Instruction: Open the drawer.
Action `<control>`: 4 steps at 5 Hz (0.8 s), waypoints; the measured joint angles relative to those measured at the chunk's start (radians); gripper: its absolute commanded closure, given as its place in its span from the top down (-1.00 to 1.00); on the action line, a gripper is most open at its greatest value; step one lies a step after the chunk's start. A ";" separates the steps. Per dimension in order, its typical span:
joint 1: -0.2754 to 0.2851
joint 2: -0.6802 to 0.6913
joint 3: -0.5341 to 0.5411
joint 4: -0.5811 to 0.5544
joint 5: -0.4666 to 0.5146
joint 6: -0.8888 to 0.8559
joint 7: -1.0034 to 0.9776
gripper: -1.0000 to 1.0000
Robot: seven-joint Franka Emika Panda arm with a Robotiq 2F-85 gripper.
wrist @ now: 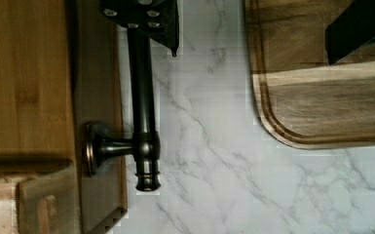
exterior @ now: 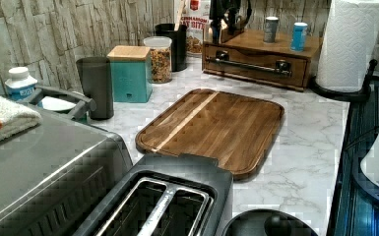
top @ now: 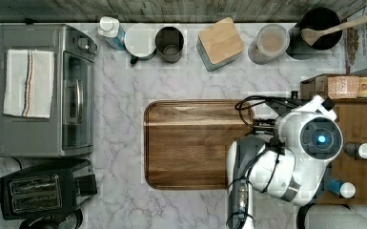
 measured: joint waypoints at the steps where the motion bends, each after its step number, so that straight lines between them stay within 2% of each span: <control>1: -0.029 0.001 -0.009 -0.004 -0.033 0.013 -0.009 1.00; 4: -0.037 0.062 -0.022 -0.006 -0.049 0.179 -0.058 1.00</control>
